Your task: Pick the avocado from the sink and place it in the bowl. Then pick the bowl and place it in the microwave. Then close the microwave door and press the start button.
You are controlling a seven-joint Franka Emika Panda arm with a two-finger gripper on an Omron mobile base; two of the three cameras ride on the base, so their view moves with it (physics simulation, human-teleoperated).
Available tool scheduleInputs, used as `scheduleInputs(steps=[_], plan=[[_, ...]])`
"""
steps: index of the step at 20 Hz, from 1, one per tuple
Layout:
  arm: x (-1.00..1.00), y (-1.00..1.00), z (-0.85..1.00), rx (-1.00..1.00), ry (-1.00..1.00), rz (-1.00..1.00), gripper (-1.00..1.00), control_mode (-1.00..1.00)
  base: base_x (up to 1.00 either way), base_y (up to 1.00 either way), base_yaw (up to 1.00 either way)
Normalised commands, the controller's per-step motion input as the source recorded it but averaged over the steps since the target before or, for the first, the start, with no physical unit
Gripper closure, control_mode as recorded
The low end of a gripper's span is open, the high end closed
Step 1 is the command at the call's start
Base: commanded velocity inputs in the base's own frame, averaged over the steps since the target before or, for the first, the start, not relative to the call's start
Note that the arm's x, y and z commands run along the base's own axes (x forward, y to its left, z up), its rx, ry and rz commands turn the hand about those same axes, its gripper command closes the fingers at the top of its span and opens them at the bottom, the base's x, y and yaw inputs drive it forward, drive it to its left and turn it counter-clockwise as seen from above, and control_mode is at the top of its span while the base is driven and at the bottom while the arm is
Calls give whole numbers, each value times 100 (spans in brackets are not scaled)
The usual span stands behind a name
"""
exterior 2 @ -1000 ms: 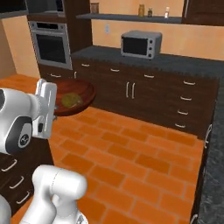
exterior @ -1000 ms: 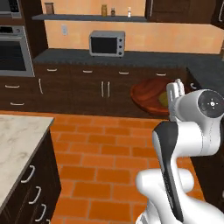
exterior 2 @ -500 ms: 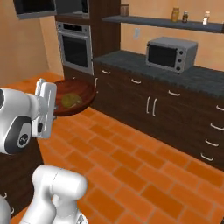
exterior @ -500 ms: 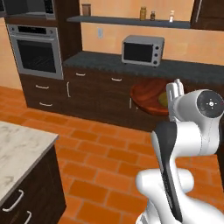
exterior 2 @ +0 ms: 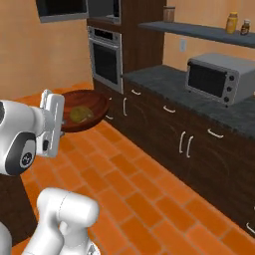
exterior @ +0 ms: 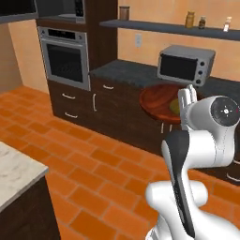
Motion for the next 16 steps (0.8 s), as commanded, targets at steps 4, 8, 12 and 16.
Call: scheduleInputs(steps=[4,8,12,16], plan=[[0,0,0,0,0,0,100,100,97,-75,47],[0,0,0,0,0,0,100,100,100,-60,53],[0,0,0,0,0,0,100,100,100,-42,46],[0,0,0,0,0,0,100,100,100,-33,44]])
